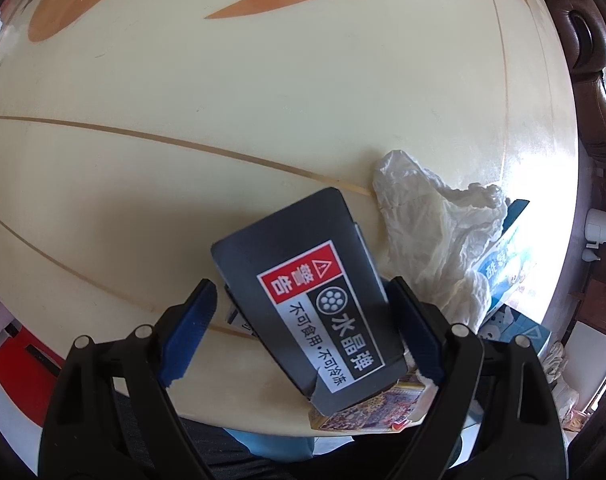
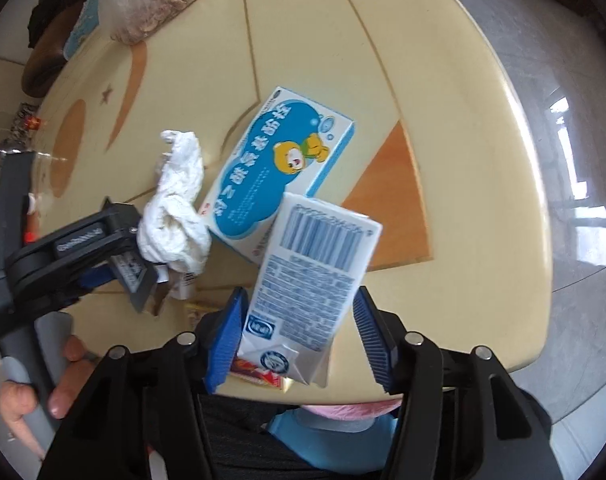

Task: Collect trash
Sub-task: 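Grasp the black warning-label box with the left tool while the right tool grasps the white milk carton, then carry the black box and milk carton with both tools over the pink bin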

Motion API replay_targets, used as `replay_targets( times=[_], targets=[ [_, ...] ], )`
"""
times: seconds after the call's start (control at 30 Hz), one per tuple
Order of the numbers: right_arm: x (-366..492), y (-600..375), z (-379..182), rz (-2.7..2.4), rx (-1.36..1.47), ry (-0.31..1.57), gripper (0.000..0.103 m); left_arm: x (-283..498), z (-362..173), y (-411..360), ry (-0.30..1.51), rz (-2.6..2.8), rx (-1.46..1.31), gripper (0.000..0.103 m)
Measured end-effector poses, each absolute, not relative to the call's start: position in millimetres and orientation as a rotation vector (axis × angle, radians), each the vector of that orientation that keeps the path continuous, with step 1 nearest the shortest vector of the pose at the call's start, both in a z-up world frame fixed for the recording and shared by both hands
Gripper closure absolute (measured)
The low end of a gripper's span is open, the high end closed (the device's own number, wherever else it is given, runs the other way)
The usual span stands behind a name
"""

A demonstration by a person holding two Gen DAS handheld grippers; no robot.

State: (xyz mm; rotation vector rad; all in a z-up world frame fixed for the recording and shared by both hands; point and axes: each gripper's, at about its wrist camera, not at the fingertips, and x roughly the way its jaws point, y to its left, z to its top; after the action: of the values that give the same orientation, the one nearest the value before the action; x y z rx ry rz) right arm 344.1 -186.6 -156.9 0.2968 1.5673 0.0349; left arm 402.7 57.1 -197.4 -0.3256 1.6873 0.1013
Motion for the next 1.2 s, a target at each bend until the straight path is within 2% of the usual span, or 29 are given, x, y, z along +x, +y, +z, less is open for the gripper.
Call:
replay_targets(
  times=[0.07,0.17,0.37,0.8,1.2],
  targets=[
    [341.3,-186.4,-156.0,0.025,0.308,1.554,0.058,402.9,-197.6,56.3,1.691,0.087,-0.333,0.02],
    [337.8,-180.2,-153.7,0.056,0.256,1.537,0.058,400.7,-194.0,57.1,1.678,0.075,-0.345,0.031],
    [328.0,-175.6,-143.2,0.093,0.171,1.498,0.059,396.6,-188.3,47.7,1.675,0.075,-0.337,0.044],
    [322.7,-188.8,-113.6,0.125,0.163,1.399,0.059,379.8,-168.6,30.6,1.617,0.063,-0.29,0.045],
    [309.6,-202.9,-65.6,0.106,0.105,1.275,0.059,335.5,-100.6,7.4,1.5,0.01,-0.166,0.045]
  ],
)
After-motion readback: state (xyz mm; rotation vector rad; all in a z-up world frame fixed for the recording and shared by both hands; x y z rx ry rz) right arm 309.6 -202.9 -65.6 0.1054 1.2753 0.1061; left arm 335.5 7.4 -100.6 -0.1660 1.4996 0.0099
